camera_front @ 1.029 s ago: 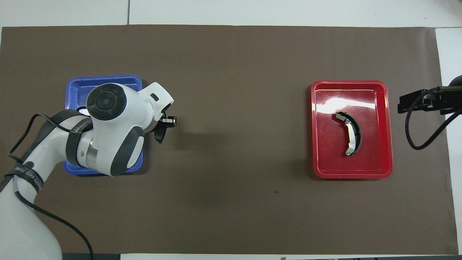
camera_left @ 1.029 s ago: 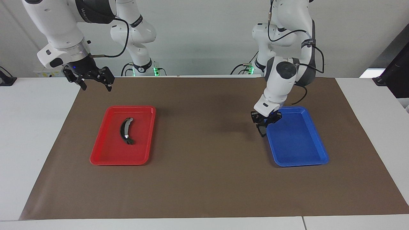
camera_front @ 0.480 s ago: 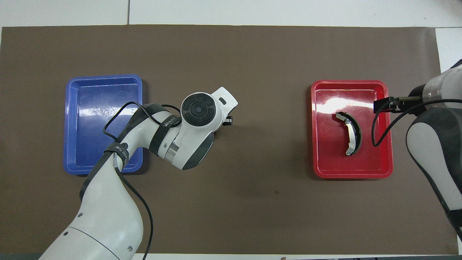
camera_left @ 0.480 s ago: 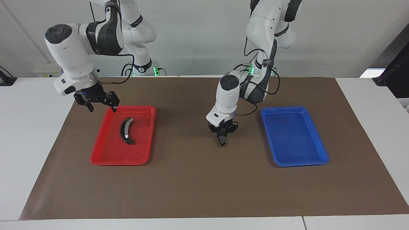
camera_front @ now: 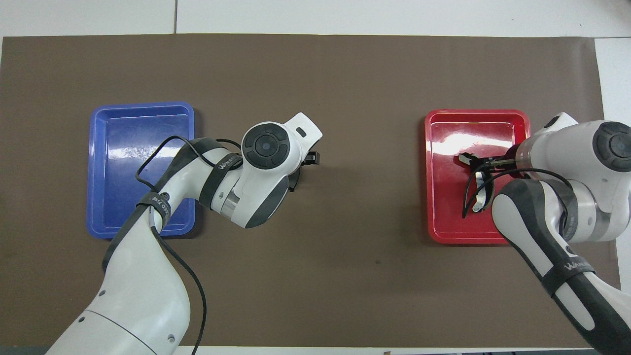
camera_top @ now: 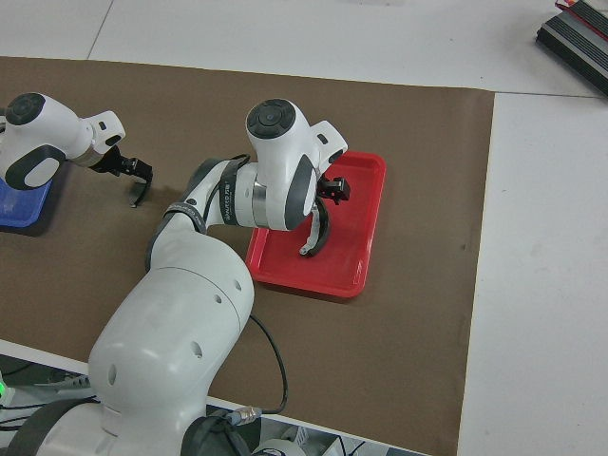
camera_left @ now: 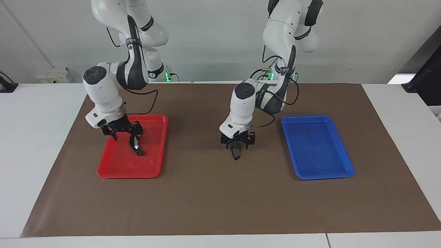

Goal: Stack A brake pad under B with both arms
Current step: 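Place the dark pad mid-table with the left gripper while the right gripper reaches, then retract the left gripper while the right gripper grasps the curved pad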

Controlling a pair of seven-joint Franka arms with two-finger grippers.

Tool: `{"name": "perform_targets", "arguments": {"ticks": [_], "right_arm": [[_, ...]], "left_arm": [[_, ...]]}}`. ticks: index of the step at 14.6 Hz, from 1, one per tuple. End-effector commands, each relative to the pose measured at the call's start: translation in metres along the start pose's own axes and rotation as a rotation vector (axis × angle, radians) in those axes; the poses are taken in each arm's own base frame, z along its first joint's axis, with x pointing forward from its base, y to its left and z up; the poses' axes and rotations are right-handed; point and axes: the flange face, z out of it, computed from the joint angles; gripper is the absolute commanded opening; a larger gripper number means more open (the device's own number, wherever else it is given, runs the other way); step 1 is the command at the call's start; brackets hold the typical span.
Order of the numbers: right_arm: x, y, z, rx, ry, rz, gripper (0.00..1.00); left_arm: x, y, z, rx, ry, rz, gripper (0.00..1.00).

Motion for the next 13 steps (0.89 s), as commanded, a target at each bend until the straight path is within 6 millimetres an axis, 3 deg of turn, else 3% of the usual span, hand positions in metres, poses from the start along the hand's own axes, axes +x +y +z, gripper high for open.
{"name": "perform_targets", "arguments": {"ticks": [1,6,9,11,13], "right_arm": [[-0.016,0.004,0.017,0.016,0.008,-0.043,1.00],[-0.029,0.005,0.042,0.030,0.005,-0.068,1.00],[-0.028,0.010,0.055,0.026,0.007,-0.075,0.98],[-0.028,0.010,0.055,0.027,0.005,-0.078,0.83],[-0.028,0.009,0.055,0.027,0.002,-0.080,0.58]], "left_arm": [[-0.004,-0.066,-0.052,-0.002,0.023,-0.018,0.99],[0.017,-0.202,-0.113,0.036,-0.015,-0.048,0.99],[0.012,-0.278,-0.153,0.048,-0.061,0.065,0.99],[0.008,-0.327,-0.182,0.052,-0.082,0.065,0.99],[0.007,-0.356,-0.208,0.051,-0.127,0.034,0.99]]}}
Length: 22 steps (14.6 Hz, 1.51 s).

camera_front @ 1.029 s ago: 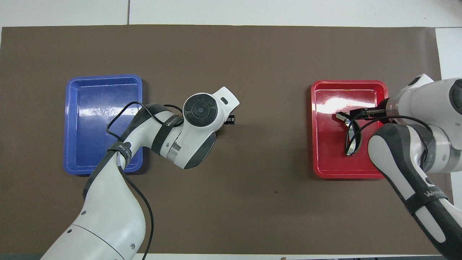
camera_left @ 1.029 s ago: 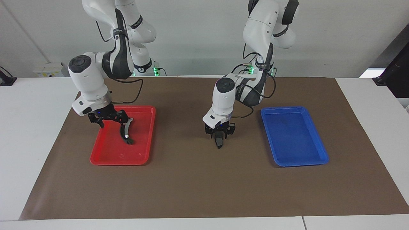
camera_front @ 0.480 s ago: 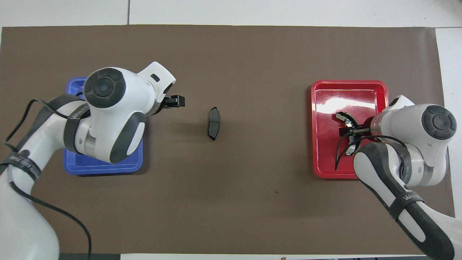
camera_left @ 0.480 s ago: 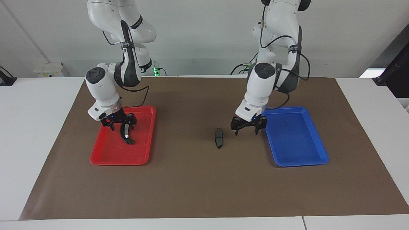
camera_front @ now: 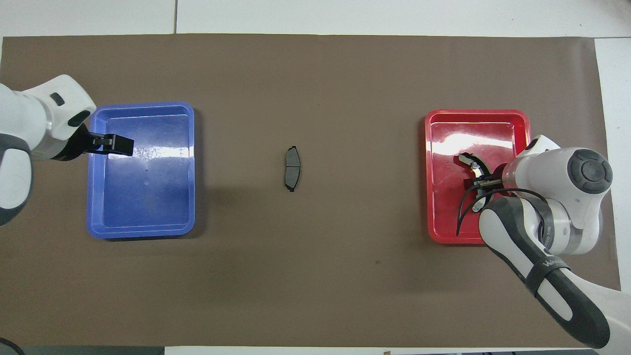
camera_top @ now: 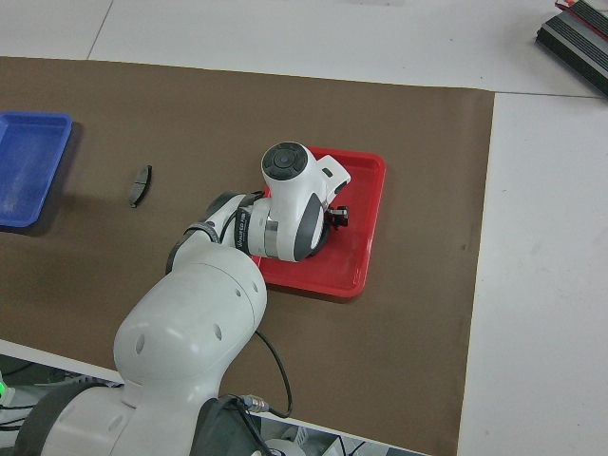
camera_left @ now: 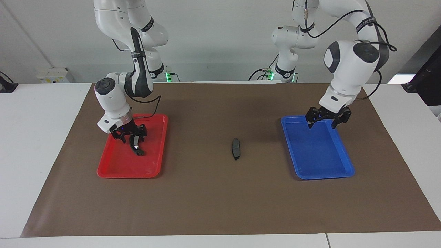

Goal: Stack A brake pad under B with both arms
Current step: 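Retract the left gripper while the right gripper grasps the curved pad, then lift the curved brake pad with the right gripper and carry it toward the dark pad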

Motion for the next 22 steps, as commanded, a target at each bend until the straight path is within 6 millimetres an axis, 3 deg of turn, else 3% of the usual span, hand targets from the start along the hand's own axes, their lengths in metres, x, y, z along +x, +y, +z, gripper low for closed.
{"name": "perform_targets", "arguments": {"ticks": [1,3,4,6,9,11,15,19,22], "right_arm": [[-0.002,0.003,0.000,0.014,0.002,-0.010,0.37],[0.002,0.000,-0.004,0.017,-0.010,-0.007,0.05],[0.010,-0.001,-0.012,0.018,-0.015,0.000,0.00],[0.026,-0.006,-0.032,0.021,-0.019,0.036,0.00],[0.058,-0.043,-0.073,0.024,-0.037,0.078,0.00],[0.083,-0.090,-0.094,0.024,-0.024,0.149,0.00],[0.096,-0.181,-0.108,0.040,0.008,0.209,0.00],[0.125,-0.282,-0.088,0.043,0.005,0.278,0.00],[0.121,-0.325,-0.070,0.045,0.005,0.252,0.00]], "left_arm": [[-0.008,-0.029,-0.036,0.006,-0.050,-0.007,0.99],[-0.005,-0.042,-0.056,0.001,-0.056,0.023,0.99],[-0.003,-0.046,-0.065,-0.018,-0.061,0.029,0.99],[0.004,-0.050,-0.075,-0.045,-0.080,0.018,0.99],[0.002,-0.050,-0.076,-0.047,-0.103,0.019,0.99],[0.000,-0.047,-0.072,-0.048,-0.105,0.020,0.99],[0.000,-0.047,-0.072,-0.048,-0.103,0.019,1.00],[0.000,-0.051,-0.072,-0.048,-0.103,0.013,1.00],[0.000,-0.050,-0.072,-0.048,-0.103,0.014,1.00]]}}
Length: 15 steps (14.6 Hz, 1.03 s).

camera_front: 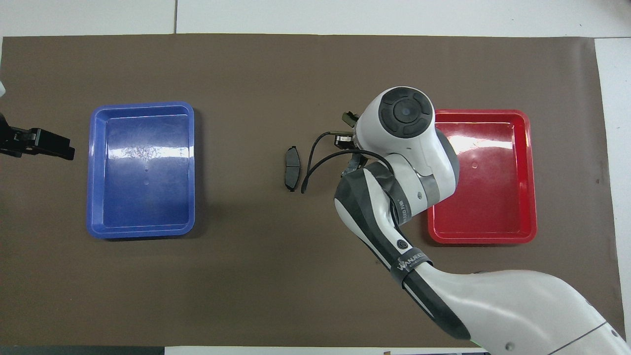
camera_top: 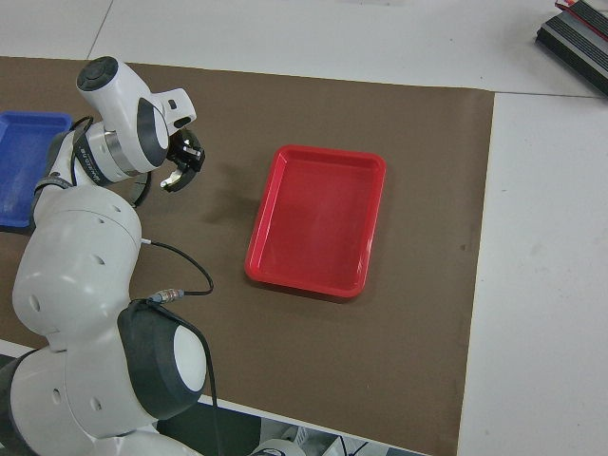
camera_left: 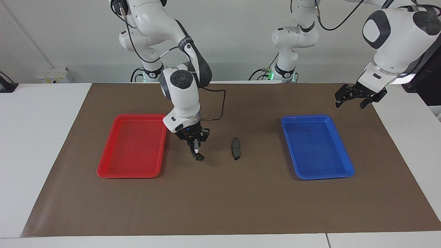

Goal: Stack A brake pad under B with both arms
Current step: 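Lift the curved brake pad with the right gripper and carry it toward the dark pad, then lower the curved pad onto the dark pad with the right gripper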

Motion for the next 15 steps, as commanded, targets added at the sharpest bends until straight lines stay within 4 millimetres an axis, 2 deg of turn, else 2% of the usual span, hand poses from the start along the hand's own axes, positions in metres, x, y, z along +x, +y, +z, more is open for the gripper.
{"name": "perform_targets", "arguments": {"ticks": [1,3,5,7,10,15], "right_arm": [[-0.010,-0.041,0.021,0.004,-0.017,-0.015,0.00],[-0.013,-0.054,0.024,0.019,0.001,-0.025,0.00],[-0.028,-0.073,0.027,0.028,-0.004,-0.059,0.00],[-0.034,-0.085,0.034,0.038,0.007,-0.077,0.00],[-0.055,-0.111,0.051,0.047,0.012,-0.113,0.00],[-0.055,-0.112,0.057,0.044,0.021,-0.112,0.00]], "left_arm": [[-0.001,-0.003,-0.003,-0.016,-0.007,0.005,1.00],[-0.001,-0.004,-0.003,-0.016,-0.007,0.003,1.00],[-0.001,-0.003,-0.003,-0.016,-0.007,0.005,1.00],[-0.001,-0.004,-0.003,-0.016,-0.007,0.003,1.00],[-0.001,-0.004,-0.003,-0.016,-0.007,0.003,1.00],[-0.001,-0.004,-0.003,-0.016,-0.007,0.003,1.00]]}}
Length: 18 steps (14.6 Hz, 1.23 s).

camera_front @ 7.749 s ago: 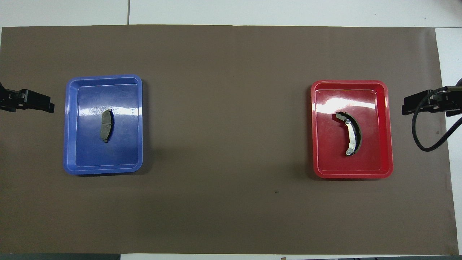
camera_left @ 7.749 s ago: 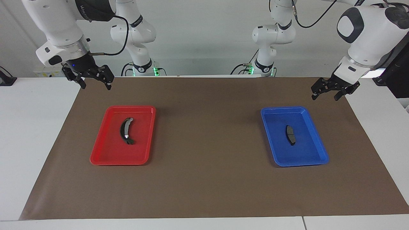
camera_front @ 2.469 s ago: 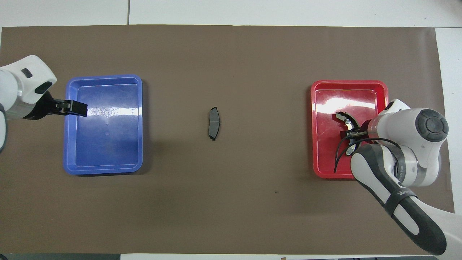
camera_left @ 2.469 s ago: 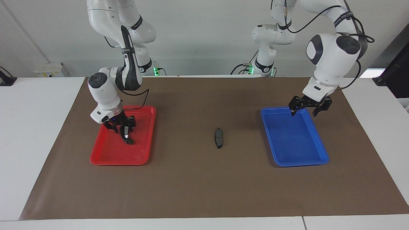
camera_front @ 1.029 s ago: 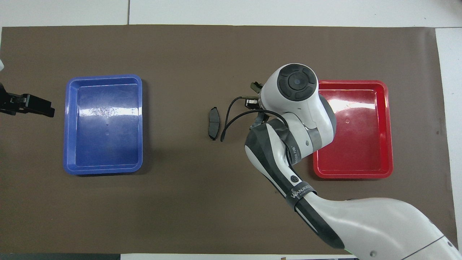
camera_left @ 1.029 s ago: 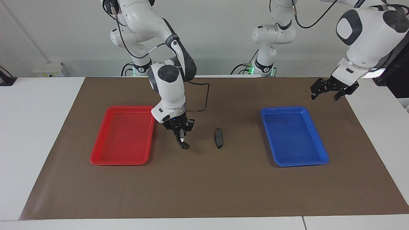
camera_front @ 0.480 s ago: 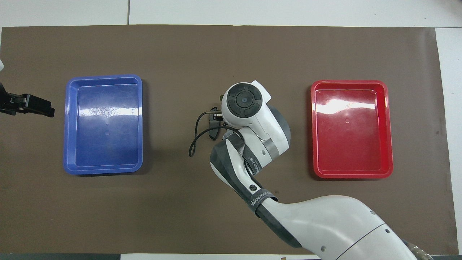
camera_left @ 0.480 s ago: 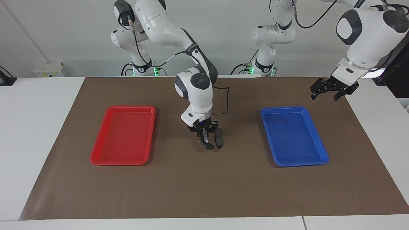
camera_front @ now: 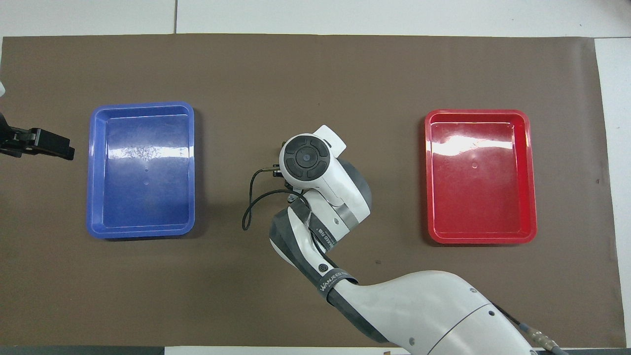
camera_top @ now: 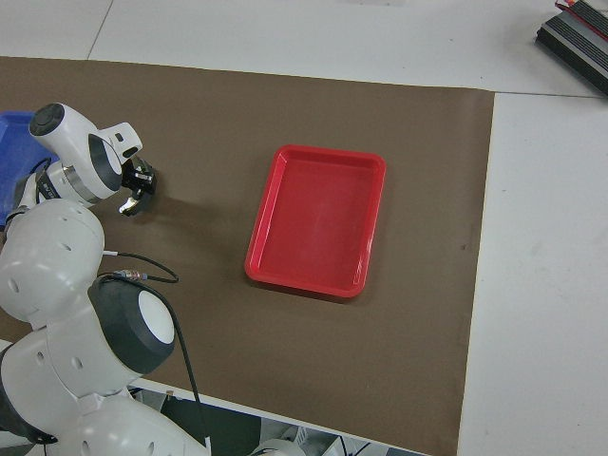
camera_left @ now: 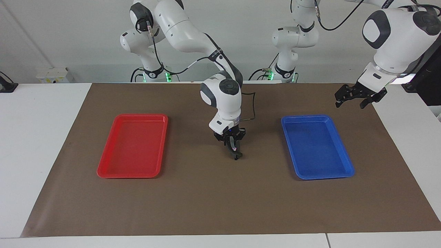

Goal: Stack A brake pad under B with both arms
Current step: 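Lower the curved pad onto the dark pad with the right gripper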

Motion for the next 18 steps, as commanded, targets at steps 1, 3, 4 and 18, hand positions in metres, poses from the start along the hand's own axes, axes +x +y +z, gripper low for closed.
{"name": "perform_targets", "arguments": {"ticks": [1,3,4,18], "right_arm": [[0.009,-0.003,-0.008,0.028,0.026,0.022,0.00],[0.009,-0.003,-0.002,0.032,0.023,0.033,0.00],[0.009,-0.004,0.002,0.034,0.028,0.045,0.01],[0.012,0.001,-0.003,0.035,0.042,0.069,0.99]], "left_arm": [[-0.001,-0.003,-0.003,-0.016,-0.007,0.005,1.00],[-0.001,-0.003,-0.003,-0.016,-0.007,0.005,1.00],[-0.001,-0.003,-0.003,-0.016,-0.007,0.005,1.00],[-0.001,-0.003,-0.003,-0.016,-0.007,0.005,1.00]]}}
